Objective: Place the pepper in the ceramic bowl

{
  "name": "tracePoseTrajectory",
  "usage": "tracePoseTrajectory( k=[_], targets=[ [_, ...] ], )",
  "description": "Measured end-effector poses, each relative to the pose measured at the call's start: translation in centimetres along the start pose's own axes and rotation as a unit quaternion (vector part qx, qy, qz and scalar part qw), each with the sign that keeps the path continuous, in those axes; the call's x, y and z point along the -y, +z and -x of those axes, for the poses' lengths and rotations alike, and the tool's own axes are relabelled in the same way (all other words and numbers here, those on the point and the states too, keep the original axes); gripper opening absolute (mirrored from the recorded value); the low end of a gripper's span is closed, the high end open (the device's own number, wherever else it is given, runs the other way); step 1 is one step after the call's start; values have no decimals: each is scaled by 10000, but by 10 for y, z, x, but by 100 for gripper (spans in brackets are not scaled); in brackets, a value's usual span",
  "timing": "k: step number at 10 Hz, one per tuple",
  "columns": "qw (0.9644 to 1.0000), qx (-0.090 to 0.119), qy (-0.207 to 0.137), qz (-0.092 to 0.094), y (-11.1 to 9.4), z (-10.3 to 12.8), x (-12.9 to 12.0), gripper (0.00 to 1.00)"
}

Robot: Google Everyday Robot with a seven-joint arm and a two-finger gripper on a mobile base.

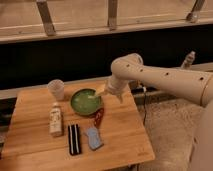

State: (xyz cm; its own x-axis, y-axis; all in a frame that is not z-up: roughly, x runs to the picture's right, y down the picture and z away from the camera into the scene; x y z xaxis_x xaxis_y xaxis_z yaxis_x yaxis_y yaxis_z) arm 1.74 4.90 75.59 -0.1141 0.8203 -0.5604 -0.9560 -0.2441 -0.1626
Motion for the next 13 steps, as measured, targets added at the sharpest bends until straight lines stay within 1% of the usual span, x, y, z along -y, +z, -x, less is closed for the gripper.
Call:
tracePoseTrajectory(
  k=[6,7,9,10,11,12,13],
  targets=[
    [10000,-9,6,12,0,0,0,79],
    [10000,-39,-83,-27,-1,0,-1,79],
    [9989,-169,-407,-147,7,-1,-21,79],
    [9971,-285,-649,-276,17,-5,-36,79],
    [9936,-431,-918,-491,36,-12,-64,79],
    [9926,-488,-970,-542,48,-16,-82,79],
    [9914,-555,-910,-754,61,-15,-94,79]
  ],
)
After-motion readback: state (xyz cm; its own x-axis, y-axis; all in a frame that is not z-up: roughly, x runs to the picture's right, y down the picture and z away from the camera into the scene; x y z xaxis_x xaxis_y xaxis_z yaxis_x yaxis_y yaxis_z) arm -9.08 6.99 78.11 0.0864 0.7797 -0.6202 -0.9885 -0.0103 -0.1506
